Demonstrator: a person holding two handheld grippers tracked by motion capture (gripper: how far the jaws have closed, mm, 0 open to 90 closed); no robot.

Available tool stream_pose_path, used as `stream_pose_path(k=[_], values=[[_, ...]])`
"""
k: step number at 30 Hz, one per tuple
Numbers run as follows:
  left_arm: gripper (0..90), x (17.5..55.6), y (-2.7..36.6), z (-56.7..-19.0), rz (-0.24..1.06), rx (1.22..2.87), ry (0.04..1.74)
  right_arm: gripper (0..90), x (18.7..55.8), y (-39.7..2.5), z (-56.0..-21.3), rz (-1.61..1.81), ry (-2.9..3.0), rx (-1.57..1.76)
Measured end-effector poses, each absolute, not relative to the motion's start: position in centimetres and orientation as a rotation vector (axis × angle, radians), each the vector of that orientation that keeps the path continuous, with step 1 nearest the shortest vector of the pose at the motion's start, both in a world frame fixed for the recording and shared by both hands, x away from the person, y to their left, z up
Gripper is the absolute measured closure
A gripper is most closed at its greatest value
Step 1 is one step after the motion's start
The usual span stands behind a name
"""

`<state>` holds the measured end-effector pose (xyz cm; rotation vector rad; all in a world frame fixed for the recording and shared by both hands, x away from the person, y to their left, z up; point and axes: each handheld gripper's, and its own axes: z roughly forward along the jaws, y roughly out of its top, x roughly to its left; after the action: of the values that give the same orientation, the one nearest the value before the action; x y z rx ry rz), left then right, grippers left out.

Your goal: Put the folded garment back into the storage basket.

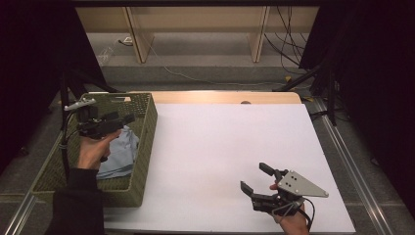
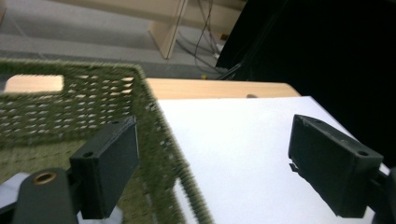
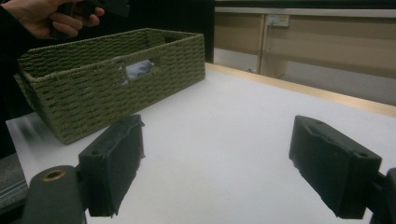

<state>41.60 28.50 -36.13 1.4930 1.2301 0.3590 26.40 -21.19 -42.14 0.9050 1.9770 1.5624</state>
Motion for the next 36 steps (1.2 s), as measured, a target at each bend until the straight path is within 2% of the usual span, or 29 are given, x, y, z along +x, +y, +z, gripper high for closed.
stream_pose_path(k=[6,23,36], values=[[15.8,40.9,26.8,-35.8,0.304,1.472,1.16,18.6,26.4,-21.2,-42.1,1.561,1.978,0.904],[16.4,39.4,23.0,-35.5,0.358,1.535,1.022,18.6,26.4,-21.2,-42.1,1.564,1.978,0.903],[16.4,38.6,21.5,-35.8,0.342,1.533,0.965,18.6,26.4,-21.2,-42.1,1.565,1.978,0.899]])
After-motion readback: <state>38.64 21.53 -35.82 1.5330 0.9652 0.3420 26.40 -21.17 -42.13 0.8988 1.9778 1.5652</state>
